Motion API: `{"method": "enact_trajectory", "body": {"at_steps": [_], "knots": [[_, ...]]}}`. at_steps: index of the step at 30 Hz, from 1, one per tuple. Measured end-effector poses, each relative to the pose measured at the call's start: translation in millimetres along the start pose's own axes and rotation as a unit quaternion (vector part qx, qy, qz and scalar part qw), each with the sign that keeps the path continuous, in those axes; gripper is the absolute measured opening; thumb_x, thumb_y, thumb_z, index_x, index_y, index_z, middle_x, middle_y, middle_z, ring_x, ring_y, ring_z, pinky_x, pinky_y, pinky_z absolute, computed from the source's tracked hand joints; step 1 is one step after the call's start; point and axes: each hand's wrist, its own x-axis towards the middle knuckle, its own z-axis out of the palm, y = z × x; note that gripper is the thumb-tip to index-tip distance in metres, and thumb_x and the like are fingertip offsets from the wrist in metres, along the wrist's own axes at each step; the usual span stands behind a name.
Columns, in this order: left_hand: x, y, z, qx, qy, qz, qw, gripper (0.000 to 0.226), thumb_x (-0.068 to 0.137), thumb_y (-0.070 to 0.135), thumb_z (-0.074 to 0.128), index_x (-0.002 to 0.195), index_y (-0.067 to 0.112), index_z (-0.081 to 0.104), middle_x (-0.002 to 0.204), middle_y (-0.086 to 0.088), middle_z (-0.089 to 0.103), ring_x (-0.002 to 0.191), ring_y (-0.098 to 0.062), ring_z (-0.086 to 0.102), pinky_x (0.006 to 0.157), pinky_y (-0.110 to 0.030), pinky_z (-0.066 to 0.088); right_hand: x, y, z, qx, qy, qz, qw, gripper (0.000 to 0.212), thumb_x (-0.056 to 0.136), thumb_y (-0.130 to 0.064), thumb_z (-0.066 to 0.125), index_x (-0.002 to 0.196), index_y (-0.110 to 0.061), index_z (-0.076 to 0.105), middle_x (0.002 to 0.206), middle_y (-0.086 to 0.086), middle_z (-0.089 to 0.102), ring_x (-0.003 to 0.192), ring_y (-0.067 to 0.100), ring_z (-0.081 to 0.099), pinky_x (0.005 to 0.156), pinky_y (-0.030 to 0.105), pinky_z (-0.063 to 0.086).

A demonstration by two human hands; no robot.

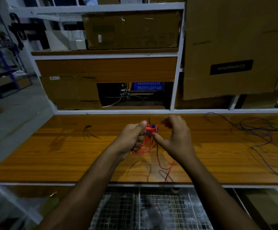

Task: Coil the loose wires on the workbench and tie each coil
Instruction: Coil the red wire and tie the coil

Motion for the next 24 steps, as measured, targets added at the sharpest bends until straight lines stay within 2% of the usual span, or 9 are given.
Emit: {"method": "enact_trajectory", "body": {"at_steps": [2,5,9,13,14,16,18,20,24], "knots": [[-2.2,2.4,0.0,0.045,0.015,0.012,0.999,0.038,0.105,0.036,0.041,0.070,0.022,0.044,0.052,0.008,0.031,0.042,-0.007,0.023,0.039,-0.020,0.019,-8.7,-3.2,2.6,0.060,-0.006,0.007,0.998,0.019,0.084,-0.024,0.075,0.096,-0.026,0.061,0.087,-0.014,0.060,0.083,0.001,0.059,0.069,0.020,0.053],[-3.6,3.5,-7.4,0.145,0.027,0.027,0.989,0.039,0.103,0.038,0.045,0.069,0.019,0.047,0.054,0.003,0.036,0.046,-0.011,0.027,0.046,-0.026,0.022,-14.2,-1.3,0.7,0.061,0.027,0.036,0.997,0.011,0.091,-0.016,0.068,0.099,-0.022,0.068,0.089,-0.012,0.066,0.079,-0.003,0.062,0.069,0.014,0.054],[-8.2,8.2,-18.4,0.181,0.024,0.029,0.983,0.042,0.103,0.038,0.046,0.065,0.020,0.046,0.052,0.007,0.038,0.045,-0.009,0.030,0.045,-0.023,0.024,-11.3,8.3,-10.5,-0.028,0.085,0.029,0.996,0.016,0.090,-0.011,0.065,0.104,-0.019,0.069,0.095,-0.004,0.063,0.083,0.007,0.059,0.069,0.028,0.057],[-8.9,18.3,-21.2,0.181,0.046,0.066,0.980,0.044,0.103,0.034,0.046,0.061,0.022,0.042,0.049,0.011,0.035,0.041,-0.005,0.028,0.042,-0.018,0.024,-2.7,18.6,-19.5,-0.103,-0.019,-0.001,0.994,0.017,0.093,-0.015,0.061,0.105,-0.024,0.070,0.095,-0.007,0.057,0.089,0.008,0.051,0.074,0.033,0.051],[-8.1,19.2,-21.9,0.175,0.049,0.075,0.981,0.044,0.104,0.033,0.046,0.061,0.022,0.042,0.050,0.009,0.035,0.042,-0.005,0.028,0.042,-0.019,0.023,-0.2,19.7,-21.2,-0.079,-0.064,-0.002,0.995,0.014,0.094,-0.018,0.061,0.100,-0.027,0.070,0.093,-0.010,0.056,0.087,0.005,0.050,0.073,0.030,0.047],[-6.3,18.8,-22.6,0.158,0.049,0.082,0.983,0.043,0.104,0.033,0.046,0.062,0.021,0.044,0.052,0.006,0.036,0.043,-0.006,0.029,0.043,-0.020,0.024,1.2,18.9,-24.8,0.068,-0.161,0.030,0.984,0.014,0.095,-0.019,0.061,0.092,-0.030,0.069,0.093,-0.013,0.059,0.089,0.000,0.054,0.074,0.022,0.043],[-4.3,14.7,-20.7,0.129,0.038,0.078,0.988,0.042,0.104,0.033,0.045,0.064,0.020,0.045,0.052,0.006,0.038,0.043,-0.006,0.030,0.043,-0.020,0.024,-2.9,15.4,-26.0,0.271,-0.224,0.069,0.934,0.014,0.095,-0.015,0.060,0.092,-0.023,0.070,0.095,-0.010,0.065,0.093,0.002,0.059,0.080,0.023,0.048],[-4.4,10.2,-14.5,0.102,0.016,0.074,0.992,0.040,0.104,0.034,0.044,0.067,0.018,0.046,0.051,0.007,0.041,0.042,-0.008,0.033,0.043,-0.021,0.025,-10.1,12.2,-19.7,0.439,-0.241,0.111,0.858,0.009,0.094,-0.015,0.060,0.091,-0.016,0.068,0.091,-0.003,0.065,0.091,0.011,0.060,0.081,0.025,0.048],[-5.8,-0.7,-1.0,0.087,0.022,0.081,0.993,0.040,0.105,0.035,0.042,0.069,0.018,0.047,0.053,0.007,0.042,0.044,-0.007,0.035,0.044,-0.020,0.027,-22.3,4.6,4.7,0.624,-0.217,0.202,0.723,0.007,0.090,-0.021,0.060,0.092,-0.016,0.065,0.089,0.004,0.058,0.085,0.016,0.054,0.078,0.031,0.042]]}}
